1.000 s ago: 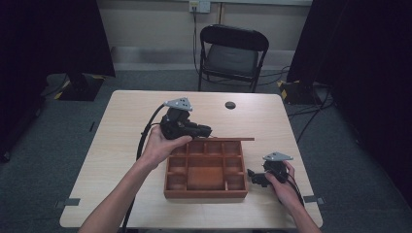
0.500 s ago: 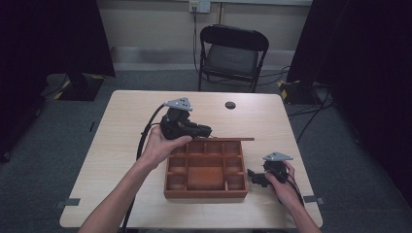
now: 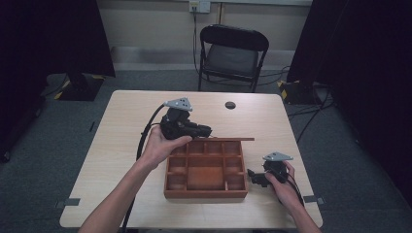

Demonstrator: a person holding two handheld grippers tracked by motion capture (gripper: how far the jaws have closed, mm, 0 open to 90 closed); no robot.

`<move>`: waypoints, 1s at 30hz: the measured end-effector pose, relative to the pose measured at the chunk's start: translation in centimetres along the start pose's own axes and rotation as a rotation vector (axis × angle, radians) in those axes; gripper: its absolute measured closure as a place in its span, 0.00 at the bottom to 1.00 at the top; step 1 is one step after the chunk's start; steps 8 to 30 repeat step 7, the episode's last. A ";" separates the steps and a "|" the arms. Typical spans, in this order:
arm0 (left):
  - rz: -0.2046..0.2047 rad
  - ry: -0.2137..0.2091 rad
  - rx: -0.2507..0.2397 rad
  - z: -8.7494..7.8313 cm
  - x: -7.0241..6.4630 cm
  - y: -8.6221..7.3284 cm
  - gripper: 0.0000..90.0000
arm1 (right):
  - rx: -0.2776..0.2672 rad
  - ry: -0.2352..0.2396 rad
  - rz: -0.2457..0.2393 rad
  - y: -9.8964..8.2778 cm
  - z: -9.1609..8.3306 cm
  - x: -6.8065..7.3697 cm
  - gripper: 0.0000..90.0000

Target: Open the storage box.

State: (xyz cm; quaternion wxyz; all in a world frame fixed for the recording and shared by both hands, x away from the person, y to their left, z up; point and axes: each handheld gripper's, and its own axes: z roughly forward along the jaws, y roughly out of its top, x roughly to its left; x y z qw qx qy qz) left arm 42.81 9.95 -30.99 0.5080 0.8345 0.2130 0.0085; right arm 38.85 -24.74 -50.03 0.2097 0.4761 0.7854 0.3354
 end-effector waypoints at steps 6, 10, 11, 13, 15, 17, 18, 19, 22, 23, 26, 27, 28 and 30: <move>0.000 0.000 0.000 0.0 0.0 0.0 0.93 | 0.002 -0.001 0.003 0.0 0.0 0.0 0.10; 0.000 0.000 0.000 0.0 0.0 0.0 0.93 | 0.000 0.000 0.000 0.0 0.0 0.0 0.10; 0.000 0.000 0.000 0.0 0.0 0.0 0.93 | 0.000 0.000 0.000 0.0 0.0 0.0 0.10; 0.000 0.000 0.000 0.0 0.0 0.0 0.93 | 0.000 0.000 0.000 0.0 0.0 0.0 0.10; 0.000 0.000 0.000 0.0 0.0 0.0 0.93 | 0.000 0.000 0.000 0.0 0.0 0.0 0.10; 0.000 0.000 0.000 0.0 0.0 0.0 0.93 | 0.000 0.000 0.000 0.0 0.0 0.0 0.10; 0.000 0.000 0.000 0.0 0.0 0.0 0.93 | 0.000 0.000 0.000 0.0 0.0 0.0 0.10; 0.000 0.000 0.000 0.0 0.0 0.0 0.93 | 0.000 0.000 0.000 0.0 0.0 0.0 0.10; 0.000 0.000 0.000 0.0 0.0 0.0 0.93 | 0.000 0.000 0.000 0.0 0.0 0.0 0.10; 0.000 0.000 0.000 0.0 0.0 0.0 0.93 | 0.000 0.000 0.000 0.0 0.0 0.0 0.10; 0.000 0.000 0.000 0.0 0.0 0.0 0.93 | 0.000 0.000 0.000 0.0 0.0 0.0 0.10; 0.000 0.000 0.000 0.0 0.0 0.0 0.93 | 0.000 0.000 0.000 0.0 0.0 0.0 0.10; 0.000 0.000 0.000 0.0 0.0 0.0 0.93 | 0.000 0.000 0.000 0.0 0.0 0.0 0.10; 0.000 0.000 0.000 0.0 0.0 0.0 0.93 | 0.000 0.000 0.000 0.0 0.0 0.0 0.10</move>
